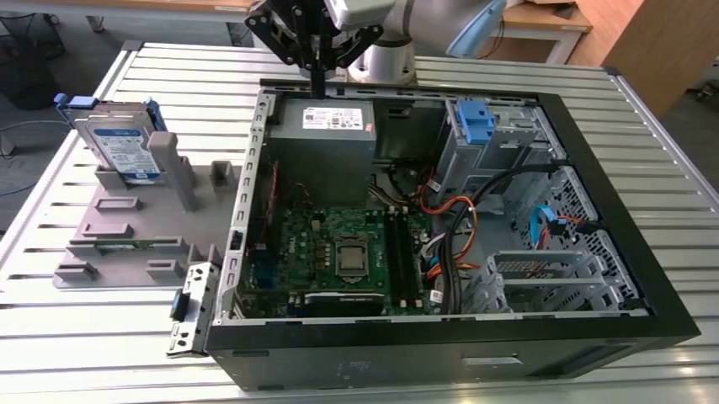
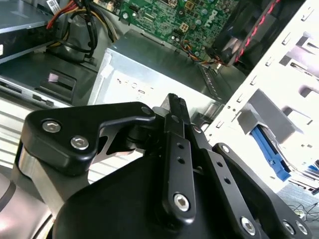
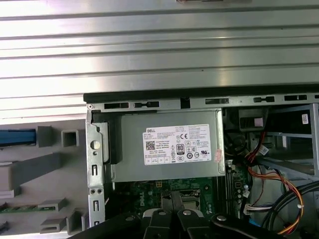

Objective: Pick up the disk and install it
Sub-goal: 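Reach for the disk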

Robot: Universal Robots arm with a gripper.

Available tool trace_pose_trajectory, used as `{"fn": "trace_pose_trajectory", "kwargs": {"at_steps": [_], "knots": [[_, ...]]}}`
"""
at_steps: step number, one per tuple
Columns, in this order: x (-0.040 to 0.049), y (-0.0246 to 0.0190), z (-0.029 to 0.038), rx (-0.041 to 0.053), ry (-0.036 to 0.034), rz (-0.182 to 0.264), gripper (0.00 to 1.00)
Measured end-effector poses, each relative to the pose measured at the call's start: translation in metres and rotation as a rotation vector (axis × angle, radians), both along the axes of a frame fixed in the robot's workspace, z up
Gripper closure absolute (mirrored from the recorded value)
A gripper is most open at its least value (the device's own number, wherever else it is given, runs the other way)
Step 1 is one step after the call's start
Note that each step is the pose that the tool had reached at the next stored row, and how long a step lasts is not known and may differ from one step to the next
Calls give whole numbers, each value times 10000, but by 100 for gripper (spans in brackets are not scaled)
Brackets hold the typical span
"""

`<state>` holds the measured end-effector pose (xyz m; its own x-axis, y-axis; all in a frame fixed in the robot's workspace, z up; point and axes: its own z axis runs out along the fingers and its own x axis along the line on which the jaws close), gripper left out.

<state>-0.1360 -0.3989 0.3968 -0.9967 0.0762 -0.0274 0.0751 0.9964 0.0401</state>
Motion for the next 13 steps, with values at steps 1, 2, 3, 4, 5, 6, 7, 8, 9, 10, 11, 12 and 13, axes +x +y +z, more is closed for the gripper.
{"fn": "trace_pose_trajectory", "kwargs": {"at_steps": [1, 2, 3, 4, 5, 6, 7, 8, 9, 10, 11, 12, 13], "knots": [[-20, 0, -1, 1, -3, 0, 89], [-39, 0, -1, 0, -6, 1, 89], [-57, 0, -1, 1, -8, 1, 89], [-69, 0, -2, 1, -9, 1, 89], [-74, 0, -2, 1, -10, 0, 89], [-76, 1, -2, 0, -9, 1, 89], [-79, 0, -2, 0, -9, 2, 89], [-84, 0, -2, 1, -9, 1, 89], [-94, 0, -1, 0, -9, 1, 89], [-108, 0, -2, 0, -9, 1, 89], [-124, 0, -2, 0, -11, 0, 89], [-141, 0, -3, 0, -11, 1, 89], [-160, 0, -3, 0, -12, 0, 89]]}}
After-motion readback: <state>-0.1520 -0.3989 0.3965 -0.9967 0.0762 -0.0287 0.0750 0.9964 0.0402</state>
